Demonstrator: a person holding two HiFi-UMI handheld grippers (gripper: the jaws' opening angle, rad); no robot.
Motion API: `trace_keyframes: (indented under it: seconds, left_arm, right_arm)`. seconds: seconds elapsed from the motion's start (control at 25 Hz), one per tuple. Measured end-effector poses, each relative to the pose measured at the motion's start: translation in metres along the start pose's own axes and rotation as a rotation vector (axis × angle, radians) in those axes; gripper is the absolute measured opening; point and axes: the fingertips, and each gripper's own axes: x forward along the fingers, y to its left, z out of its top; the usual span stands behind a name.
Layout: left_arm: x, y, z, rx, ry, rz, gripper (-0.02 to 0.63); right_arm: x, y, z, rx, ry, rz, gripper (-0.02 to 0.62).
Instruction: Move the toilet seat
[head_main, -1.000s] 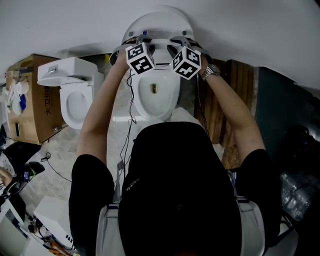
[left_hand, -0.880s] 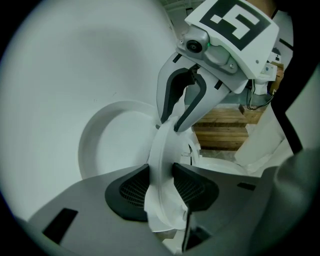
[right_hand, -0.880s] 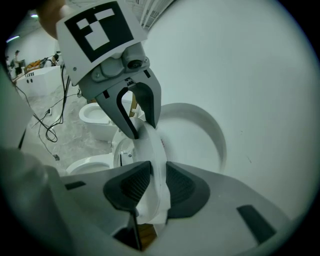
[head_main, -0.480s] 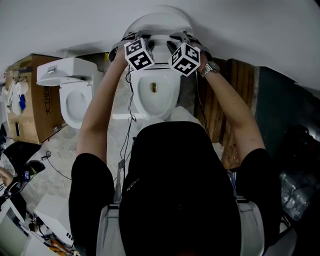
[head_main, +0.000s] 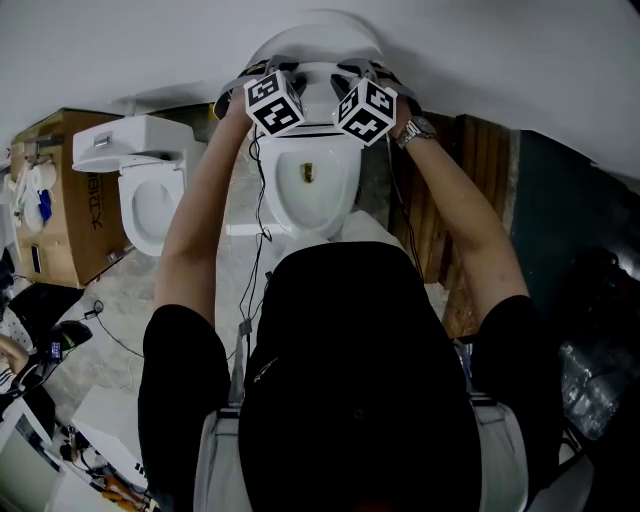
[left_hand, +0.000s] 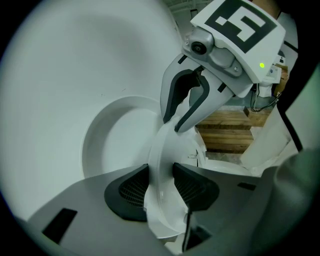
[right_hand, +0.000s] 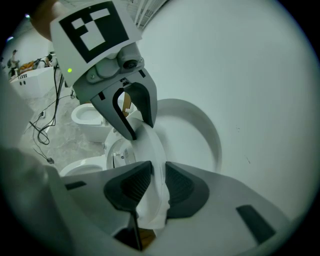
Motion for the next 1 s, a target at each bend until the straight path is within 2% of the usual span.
trace_keyframes:
  seconds: [1.0]
  left_arm:
    - [0.021, 0.037, -0.003, -0.088, 0.010, 0.139, 0.156]
  right_arm:
    - [0.030, -0.032, 0.002, 0.082, -0.013, -0.054, 0.095]
